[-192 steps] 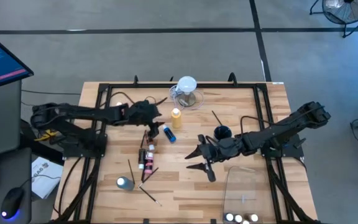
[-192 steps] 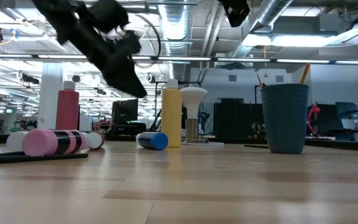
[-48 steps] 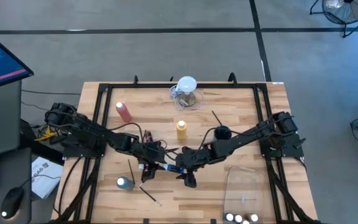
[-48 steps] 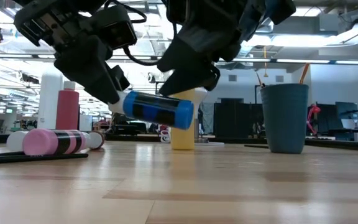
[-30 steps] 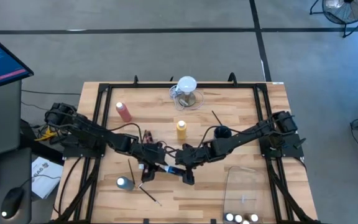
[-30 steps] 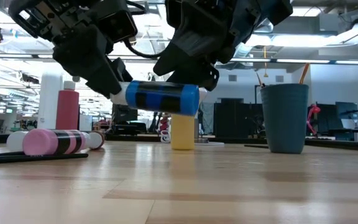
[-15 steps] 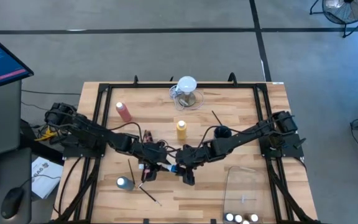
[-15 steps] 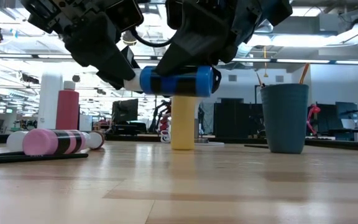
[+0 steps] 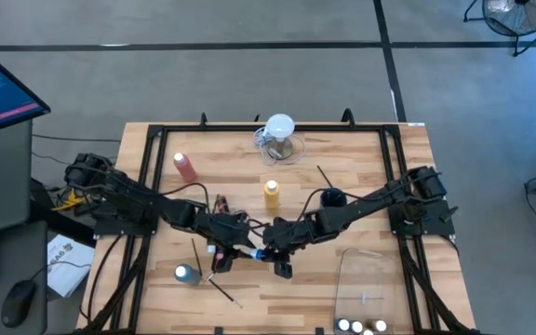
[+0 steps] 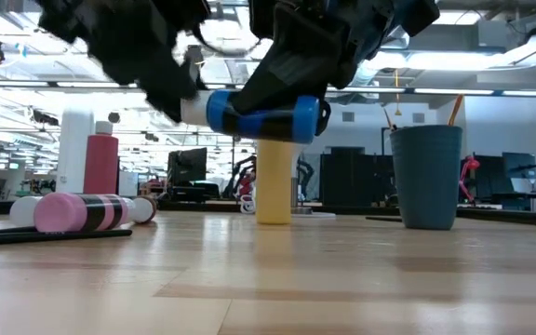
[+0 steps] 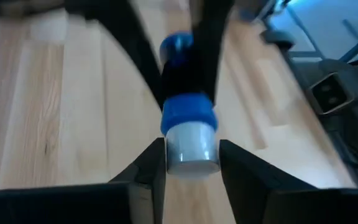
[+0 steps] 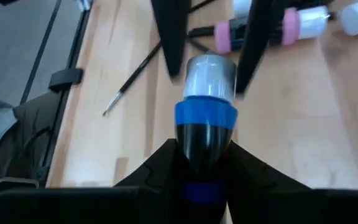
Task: Pick & Place Paint Supplies
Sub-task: Put the small blue paint bottle into the transparent bin
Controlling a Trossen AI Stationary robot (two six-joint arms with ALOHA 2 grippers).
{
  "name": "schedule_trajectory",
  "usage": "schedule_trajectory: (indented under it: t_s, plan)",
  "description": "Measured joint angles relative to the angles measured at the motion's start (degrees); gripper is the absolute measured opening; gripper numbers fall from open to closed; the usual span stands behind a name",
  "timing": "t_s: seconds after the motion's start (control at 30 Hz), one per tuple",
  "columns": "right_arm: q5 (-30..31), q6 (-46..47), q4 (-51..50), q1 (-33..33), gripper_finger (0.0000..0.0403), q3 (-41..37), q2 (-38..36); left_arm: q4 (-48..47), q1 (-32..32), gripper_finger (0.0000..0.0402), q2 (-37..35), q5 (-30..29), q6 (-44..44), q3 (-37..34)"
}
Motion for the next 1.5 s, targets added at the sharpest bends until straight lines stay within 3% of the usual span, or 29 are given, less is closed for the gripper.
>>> schedule_trajectory:
  t_s: [0.2,0.37,0.63,1.0,1.13,1.37,1.5]
  plan:
    - [1.2,-2.05,0.38,2.5,0.009,-0.08,-3.22,2.18,-2.52,0.0137,-9.42,-1.55,5.41,0.04]
    - [8.63,-5.6,2.29,7.77,0.009,-0.08,-8.49,7.34,-5.25,0.0133,-18.47,-5.65,11.08,-1.37]
    - [31.99,-8.45,4.24,19.36,0.0088,-0.06,-13.85,25.67,-5.84,0.0127,-23.76,-6.49,15.4,-9.94]
    - [58.56,-0.38,1.78,29.49,0.0088,-0.08,-14.0,43.79,-3.35,0.0129,-16.04,-6.69,15.11,-12.7]
    - [67.45,8.53,-4.4,33.88,0.0088,-0.06,-13.97,48.2,-2.75,0.0131,-13.57,-6.64,15.25,-12.7]
    - [79.97,44.06,-26.42,42.71,0.0088,-0.1,-11.07,54.37,-2.26,0.0131,-10.04,-6.42,16.51,-12.49]
    - [87.19,48.82,-27.55,45.16,0.0088,-0.1,-7.49,55.72,-2.26,0.0131,-5.14,-6.12,16.37,-9.37]
